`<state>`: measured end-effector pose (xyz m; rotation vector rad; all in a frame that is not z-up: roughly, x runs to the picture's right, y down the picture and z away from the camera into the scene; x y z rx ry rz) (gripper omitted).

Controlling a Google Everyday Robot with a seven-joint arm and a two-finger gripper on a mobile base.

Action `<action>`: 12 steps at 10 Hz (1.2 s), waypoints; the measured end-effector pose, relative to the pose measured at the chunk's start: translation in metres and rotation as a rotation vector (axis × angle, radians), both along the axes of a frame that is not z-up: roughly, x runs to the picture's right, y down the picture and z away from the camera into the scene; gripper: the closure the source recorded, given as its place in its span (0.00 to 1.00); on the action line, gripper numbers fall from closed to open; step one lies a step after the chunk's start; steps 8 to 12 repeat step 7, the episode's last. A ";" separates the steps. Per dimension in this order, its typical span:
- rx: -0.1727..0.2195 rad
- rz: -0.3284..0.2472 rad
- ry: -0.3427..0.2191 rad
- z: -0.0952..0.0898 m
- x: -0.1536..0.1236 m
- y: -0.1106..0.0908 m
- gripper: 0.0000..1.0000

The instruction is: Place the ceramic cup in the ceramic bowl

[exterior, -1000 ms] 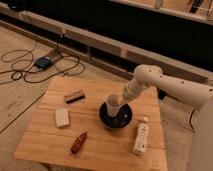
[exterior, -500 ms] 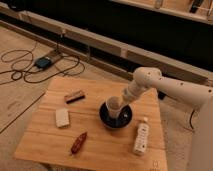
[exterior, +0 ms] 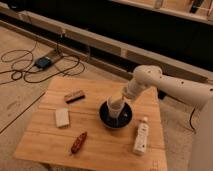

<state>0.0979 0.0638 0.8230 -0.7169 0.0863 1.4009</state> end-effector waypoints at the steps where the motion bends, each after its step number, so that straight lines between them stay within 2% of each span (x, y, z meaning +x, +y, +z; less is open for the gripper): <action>1: 0.014 -0.014 0.009 -0.003 0.003 -0.009 0.20; 3: 0.059 -0.036 0.026 -0.008 0.009 -0.035 0.20; 12: 0.058 -0.038 0.026 -0.007 0.009 -0.034 0.20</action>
